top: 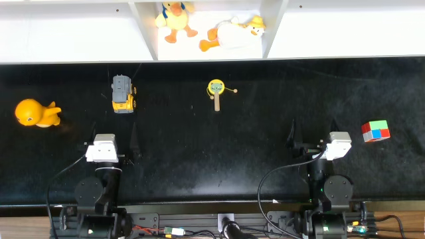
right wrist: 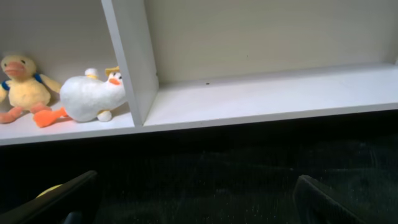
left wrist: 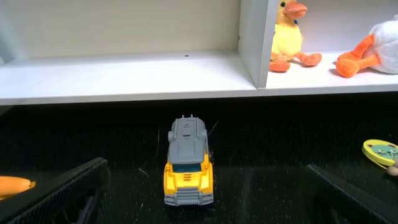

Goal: Store Toys

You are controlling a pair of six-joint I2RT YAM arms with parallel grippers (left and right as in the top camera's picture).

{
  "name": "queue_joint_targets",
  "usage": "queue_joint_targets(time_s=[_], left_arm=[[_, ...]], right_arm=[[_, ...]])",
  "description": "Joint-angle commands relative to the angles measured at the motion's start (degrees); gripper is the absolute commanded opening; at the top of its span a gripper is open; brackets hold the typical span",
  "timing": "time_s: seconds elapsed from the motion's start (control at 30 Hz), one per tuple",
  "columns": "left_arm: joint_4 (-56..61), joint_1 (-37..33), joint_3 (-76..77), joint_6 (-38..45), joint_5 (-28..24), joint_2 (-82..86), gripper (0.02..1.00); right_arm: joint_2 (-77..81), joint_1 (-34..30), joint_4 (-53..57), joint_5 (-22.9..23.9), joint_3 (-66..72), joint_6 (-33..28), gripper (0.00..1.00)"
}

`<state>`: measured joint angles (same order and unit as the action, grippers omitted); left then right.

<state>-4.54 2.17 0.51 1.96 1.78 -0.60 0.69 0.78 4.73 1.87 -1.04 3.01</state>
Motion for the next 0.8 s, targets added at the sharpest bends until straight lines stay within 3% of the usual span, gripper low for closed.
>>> queue_joint_targets(time_s=[0.03,0.23,0.5,0.67,0.8], left_arm=[[-0.3,-0.1,1.6,-1.9,-0.4,0.1,0.998],[-9.9,-0.3,14.2,-3.8,-0.4,-7.9,0.998],[-39.9,-1.6,37.3,-3.7,0.1,-26.5,0.996],[-46.7,-7.4,43.8,-1.7,-0.5,-36.7,0.993],[-46.7,-16.7,45.8,4.3,-7.0,-40.8,0.993]], right_arm=[[-0.5,-0.1,-0.3,-0.1,0.8,0.2,0.996],[-0.5,-0.1,-0.3,-0.1,0.8,0.2,0.993],[-0.5,-0.1,-0.3,-0.1,0.8,0.2,0.996],[-0.5,-0.1,-0.3,-0.1,0.8,0.2,0.996],[-0.5,-0.1,-0.3,-0.1,0.8,0.2,0.996]])
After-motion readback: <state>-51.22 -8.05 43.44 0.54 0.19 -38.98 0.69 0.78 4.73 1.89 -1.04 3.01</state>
